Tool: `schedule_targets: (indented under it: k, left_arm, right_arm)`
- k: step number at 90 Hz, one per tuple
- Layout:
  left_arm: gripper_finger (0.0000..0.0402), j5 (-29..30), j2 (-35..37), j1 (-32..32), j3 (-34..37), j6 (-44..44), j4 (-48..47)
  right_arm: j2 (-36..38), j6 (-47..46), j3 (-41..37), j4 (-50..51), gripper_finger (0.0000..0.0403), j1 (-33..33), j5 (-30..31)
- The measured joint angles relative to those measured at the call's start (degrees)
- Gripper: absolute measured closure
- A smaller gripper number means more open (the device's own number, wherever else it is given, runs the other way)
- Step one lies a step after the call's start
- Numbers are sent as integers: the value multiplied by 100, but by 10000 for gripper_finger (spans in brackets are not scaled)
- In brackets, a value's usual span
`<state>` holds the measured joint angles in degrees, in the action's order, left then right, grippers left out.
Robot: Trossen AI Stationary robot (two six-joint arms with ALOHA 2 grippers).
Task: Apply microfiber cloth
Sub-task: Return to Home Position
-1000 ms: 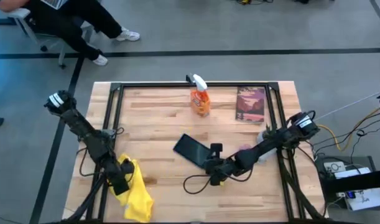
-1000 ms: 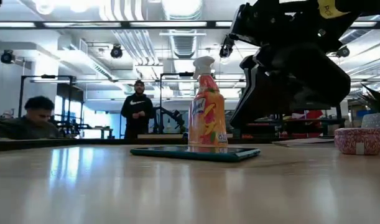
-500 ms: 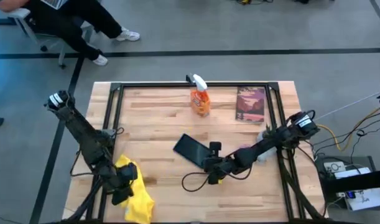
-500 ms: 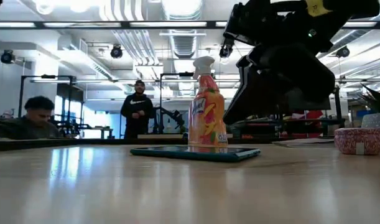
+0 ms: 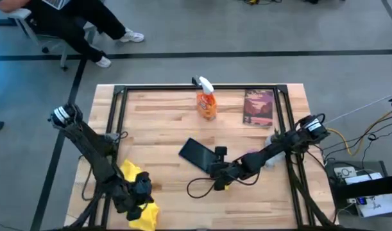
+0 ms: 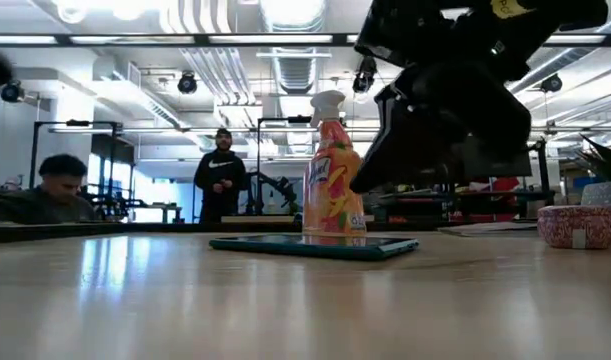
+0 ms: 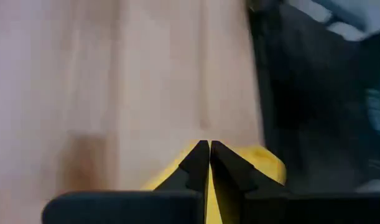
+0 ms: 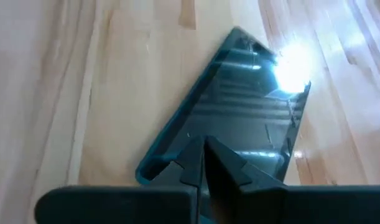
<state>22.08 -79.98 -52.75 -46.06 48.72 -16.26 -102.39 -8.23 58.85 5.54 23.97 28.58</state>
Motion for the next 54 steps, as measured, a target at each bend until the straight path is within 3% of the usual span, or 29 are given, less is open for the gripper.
schedule_targets:
  k: [31,54]
  left_arm:
    - [402,-67,86,919,-217,-3339,1539]
    - [402,-766,245,2272,-210,-4741,1806]
  right_arm:
    - [462,1612,499,-2,403,0,8]
    - [723,2288,550,537,403,-121,444]
